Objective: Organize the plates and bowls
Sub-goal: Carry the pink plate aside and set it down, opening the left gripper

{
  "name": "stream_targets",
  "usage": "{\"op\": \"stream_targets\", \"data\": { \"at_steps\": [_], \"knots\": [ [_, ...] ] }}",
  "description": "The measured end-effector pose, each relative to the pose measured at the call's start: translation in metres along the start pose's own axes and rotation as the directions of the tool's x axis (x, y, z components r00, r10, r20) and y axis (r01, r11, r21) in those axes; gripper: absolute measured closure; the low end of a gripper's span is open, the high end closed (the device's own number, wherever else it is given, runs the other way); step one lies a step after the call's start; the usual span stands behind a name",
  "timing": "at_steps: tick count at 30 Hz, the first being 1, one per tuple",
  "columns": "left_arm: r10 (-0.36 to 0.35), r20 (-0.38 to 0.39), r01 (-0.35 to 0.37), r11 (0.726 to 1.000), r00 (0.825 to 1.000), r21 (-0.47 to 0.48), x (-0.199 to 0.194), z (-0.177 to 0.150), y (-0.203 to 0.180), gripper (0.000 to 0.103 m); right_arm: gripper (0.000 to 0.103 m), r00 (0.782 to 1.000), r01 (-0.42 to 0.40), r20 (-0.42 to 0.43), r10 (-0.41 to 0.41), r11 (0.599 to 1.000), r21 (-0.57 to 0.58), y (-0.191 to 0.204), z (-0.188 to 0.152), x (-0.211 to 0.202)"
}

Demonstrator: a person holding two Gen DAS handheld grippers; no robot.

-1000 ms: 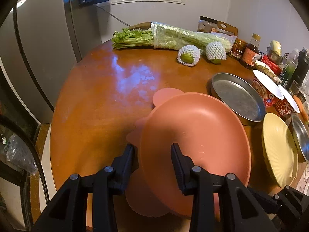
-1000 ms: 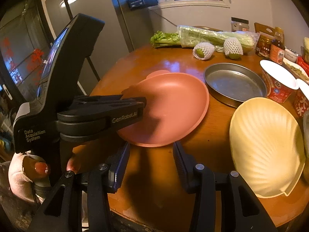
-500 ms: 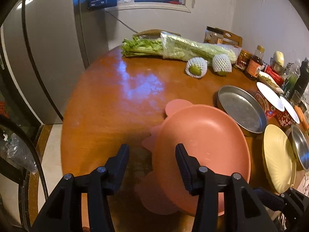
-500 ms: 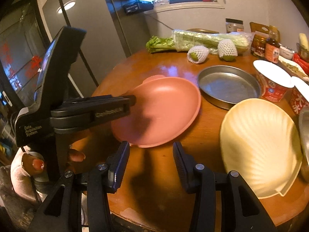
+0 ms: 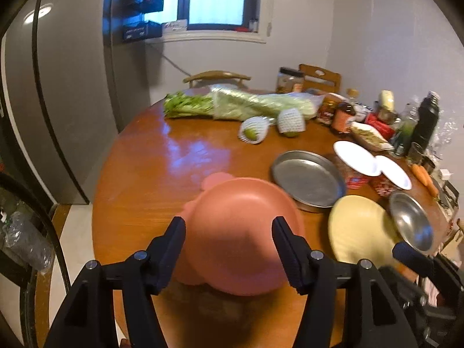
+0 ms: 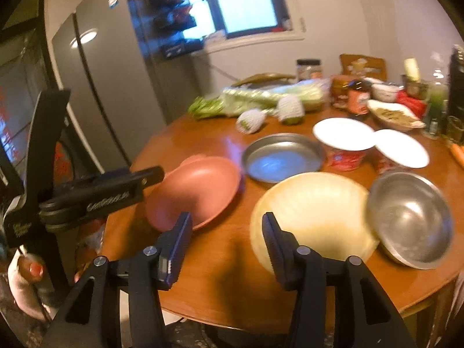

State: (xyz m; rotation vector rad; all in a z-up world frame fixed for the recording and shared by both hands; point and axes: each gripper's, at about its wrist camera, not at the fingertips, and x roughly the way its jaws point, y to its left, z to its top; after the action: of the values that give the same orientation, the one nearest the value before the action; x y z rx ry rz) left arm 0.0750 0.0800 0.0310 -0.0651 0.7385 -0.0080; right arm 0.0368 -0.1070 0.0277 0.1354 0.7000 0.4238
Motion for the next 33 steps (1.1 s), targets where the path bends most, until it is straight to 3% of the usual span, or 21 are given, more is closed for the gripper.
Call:
{"op": "stream_targets", "data": {
  "at_steps": [14, 21, 33],
  "knots": [
    [-0.085, -0.038, 0.089, 0.991, 0.996, 0.103, -0.006, -0.010, -0.079, 0.039, 0.047, 0.994, 0.093, 0.039, -0.098, 0.989, 0.117, -0.063, -0.017, -0.055],
    [-0.107, -0.120, 0.119, 0.988, 0.987, 0.095, 0.015, -0.021, -0.097, 0.039, 0.047, 0.993, 0.110, 0.015, -0.114, 0.983, 0.148, -0.081, -0.027, -0.056],
    [-0.085, -0.164, 0.106, 0.986, 0.983, 0.128, 0.040, -0.023, -0.113, 0.039, 0.047, 0.991, 0.124, -0.078, -0.109, 0.968, 0.219, -0.103, -0.041, -0.027]
  ]
}}
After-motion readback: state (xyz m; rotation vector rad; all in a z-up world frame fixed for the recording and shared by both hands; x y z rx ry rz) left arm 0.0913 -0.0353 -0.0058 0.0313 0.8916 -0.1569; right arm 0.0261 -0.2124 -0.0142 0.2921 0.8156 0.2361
